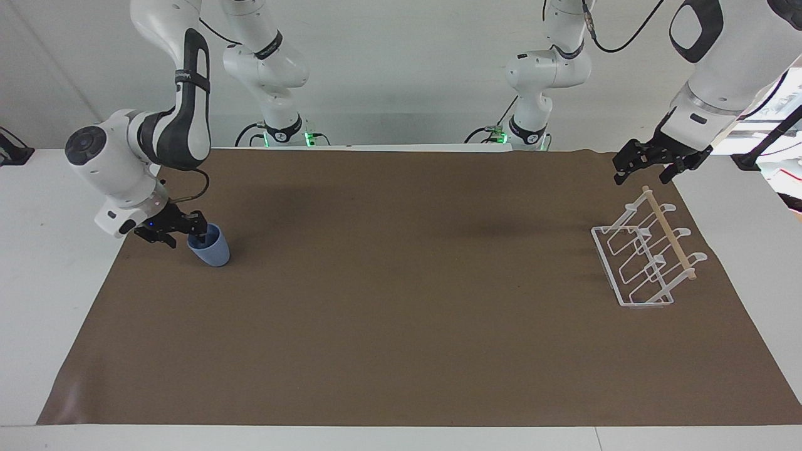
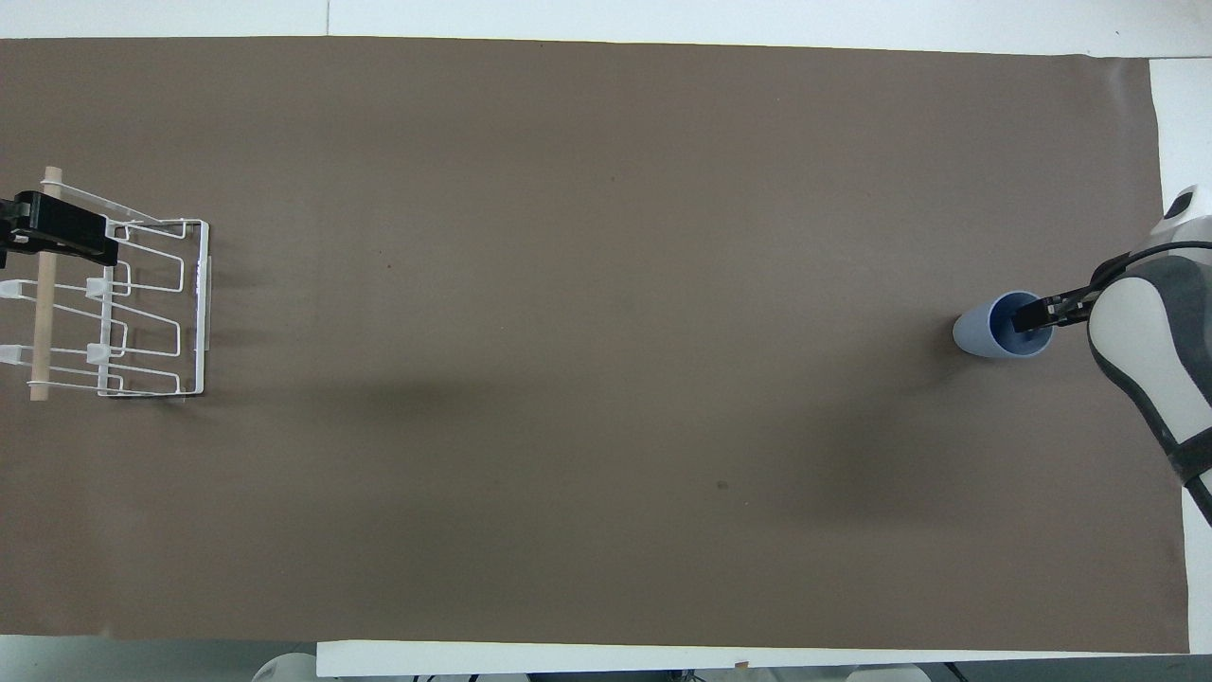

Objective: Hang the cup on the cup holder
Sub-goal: 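Reach the right gripper to the blue cup and grasp its rim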

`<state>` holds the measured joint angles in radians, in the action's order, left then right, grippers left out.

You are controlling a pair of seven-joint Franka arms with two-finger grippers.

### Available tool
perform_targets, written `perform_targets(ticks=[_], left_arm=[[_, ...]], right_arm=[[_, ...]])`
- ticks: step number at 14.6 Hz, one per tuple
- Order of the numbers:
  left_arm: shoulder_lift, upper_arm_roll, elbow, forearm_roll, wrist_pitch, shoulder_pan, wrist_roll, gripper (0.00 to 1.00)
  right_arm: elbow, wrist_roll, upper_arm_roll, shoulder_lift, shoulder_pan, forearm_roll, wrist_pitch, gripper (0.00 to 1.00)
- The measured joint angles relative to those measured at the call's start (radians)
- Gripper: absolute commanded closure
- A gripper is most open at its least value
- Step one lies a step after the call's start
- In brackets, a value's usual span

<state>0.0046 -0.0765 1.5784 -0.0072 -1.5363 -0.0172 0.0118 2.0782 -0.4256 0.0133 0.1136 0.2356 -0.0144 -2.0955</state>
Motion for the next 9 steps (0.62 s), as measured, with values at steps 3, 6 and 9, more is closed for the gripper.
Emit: perform_targets(ticks=[3, 6, 9], left_arm=[[0.000, 0.000, 0.000, 0.000, 0.002, 0.000, 0.000, 0.00], [0.000, 0.000, 0.000, 0.000, 0.001, 0.000, 0.000, 0.00], [-0.002, 0.000, 0.014, 0.000, 0.002, 0.000, 0.001, 0.00]], right_arm=[[0.013, -0.001, 0.000, -0.001, 0.000, 0.000, -0.005, 0.63], [0.043, -0.006, 0.000, -0.002, 0.000, 0.000, -0.045, 1.00], [0.051, -0.014, 0.000, -0.003, 0.000, 0.000, -0.051, 1.00]])
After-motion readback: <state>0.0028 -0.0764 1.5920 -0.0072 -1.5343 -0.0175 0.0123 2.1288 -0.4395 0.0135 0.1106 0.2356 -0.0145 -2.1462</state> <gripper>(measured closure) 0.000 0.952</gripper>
